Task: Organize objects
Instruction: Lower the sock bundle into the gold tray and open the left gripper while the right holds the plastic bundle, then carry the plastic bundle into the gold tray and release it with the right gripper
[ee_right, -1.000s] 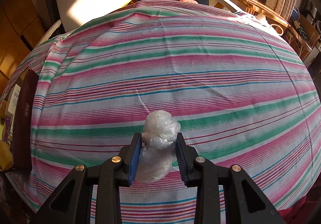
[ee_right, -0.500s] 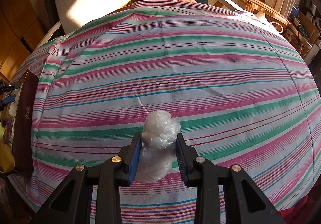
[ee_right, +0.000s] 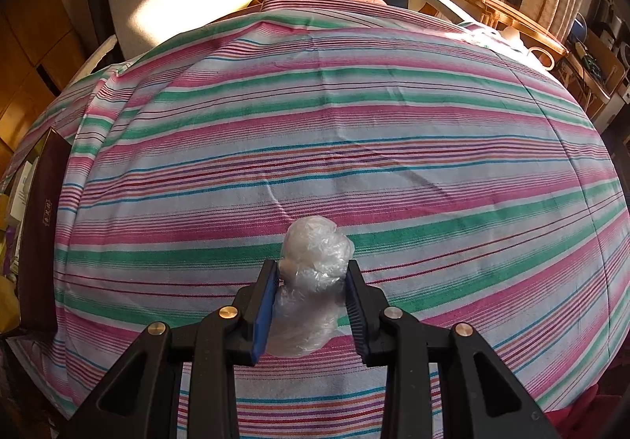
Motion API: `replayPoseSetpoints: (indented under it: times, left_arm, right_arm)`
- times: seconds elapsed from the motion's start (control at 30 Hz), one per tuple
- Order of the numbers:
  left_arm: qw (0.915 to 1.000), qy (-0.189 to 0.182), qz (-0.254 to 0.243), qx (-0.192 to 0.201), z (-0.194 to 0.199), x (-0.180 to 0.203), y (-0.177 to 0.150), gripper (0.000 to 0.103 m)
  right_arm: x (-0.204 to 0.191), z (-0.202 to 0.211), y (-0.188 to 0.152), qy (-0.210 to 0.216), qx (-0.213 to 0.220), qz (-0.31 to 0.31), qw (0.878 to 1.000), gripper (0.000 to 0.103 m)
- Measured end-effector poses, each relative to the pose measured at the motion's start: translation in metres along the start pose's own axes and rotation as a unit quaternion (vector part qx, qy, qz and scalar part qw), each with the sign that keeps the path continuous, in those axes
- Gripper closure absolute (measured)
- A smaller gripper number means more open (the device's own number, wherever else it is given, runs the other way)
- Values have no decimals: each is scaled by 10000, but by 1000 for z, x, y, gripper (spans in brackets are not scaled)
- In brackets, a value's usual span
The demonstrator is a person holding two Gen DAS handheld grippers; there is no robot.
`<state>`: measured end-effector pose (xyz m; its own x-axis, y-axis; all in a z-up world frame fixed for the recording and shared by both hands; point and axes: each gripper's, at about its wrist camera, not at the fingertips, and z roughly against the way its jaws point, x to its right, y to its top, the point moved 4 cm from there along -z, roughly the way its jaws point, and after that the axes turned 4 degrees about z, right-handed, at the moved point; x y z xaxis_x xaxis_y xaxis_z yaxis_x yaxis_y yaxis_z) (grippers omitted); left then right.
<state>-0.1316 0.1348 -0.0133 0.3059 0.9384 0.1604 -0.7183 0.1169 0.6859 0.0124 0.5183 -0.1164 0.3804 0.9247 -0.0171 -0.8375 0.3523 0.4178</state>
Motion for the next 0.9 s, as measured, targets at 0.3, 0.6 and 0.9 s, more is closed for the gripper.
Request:
replayPoseSetpoints:
  times: [0.3, 0.6, 0.9]
  left_arm:
    - [9997, 106, 96, 204, 47, -16, -44, 25]
    - [9987, 263, 268, 339, 68, -34, -67, 20]
    - [9981, 272, 432, 358, 71, -46, -72, 16]
  right_arm:
    - [-11, -4, -1, -213, -114, 314, 9992, 70]
    - [-18, 4, -2, -382, -99, 433, 9983, 70]
    - [-108, 46, 9, 416, 327, 964, 9939, 70]
